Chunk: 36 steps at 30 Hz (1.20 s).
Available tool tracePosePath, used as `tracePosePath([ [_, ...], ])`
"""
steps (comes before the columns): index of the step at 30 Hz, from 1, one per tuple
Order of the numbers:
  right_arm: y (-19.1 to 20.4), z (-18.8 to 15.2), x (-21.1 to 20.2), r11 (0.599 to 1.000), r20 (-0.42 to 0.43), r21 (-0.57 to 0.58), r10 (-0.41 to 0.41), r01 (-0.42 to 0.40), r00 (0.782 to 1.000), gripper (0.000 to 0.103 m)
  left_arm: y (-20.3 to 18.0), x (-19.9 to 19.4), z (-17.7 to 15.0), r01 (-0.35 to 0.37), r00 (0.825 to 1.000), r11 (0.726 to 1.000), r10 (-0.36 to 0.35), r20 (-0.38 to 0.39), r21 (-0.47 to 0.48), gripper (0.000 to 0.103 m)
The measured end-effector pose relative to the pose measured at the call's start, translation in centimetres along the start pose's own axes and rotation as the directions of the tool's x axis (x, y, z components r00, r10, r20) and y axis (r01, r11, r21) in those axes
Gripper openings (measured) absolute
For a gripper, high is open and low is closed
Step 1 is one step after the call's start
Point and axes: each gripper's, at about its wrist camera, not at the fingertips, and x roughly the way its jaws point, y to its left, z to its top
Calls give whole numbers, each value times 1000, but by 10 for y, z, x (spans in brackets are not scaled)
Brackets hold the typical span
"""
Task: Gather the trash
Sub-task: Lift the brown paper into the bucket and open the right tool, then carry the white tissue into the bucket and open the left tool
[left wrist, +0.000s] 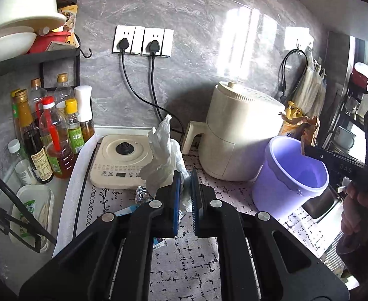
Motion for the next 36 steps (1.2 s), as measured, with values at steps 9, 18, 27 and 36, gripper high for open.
tracePosePath([
  [9,-22,-2,-1,994,3,55,-97,97,995,34,-21,16,16,99,995,995,-100,23,17,9],
  [18,-50,-13,-23,972,6,92,-216,215,976,55,-63,54,30,250,968,965,-251,-7,80,9],
  [27,-81,-29,-57,940,11,168,-303,297,953,55,-120,83,47,381,924,909,-377,-57,170,9],
  [36,-97,-43,-87,903,28,251,-367,349,930,55,-191,108,51,509,861,819,-487,-149,263,9],
])
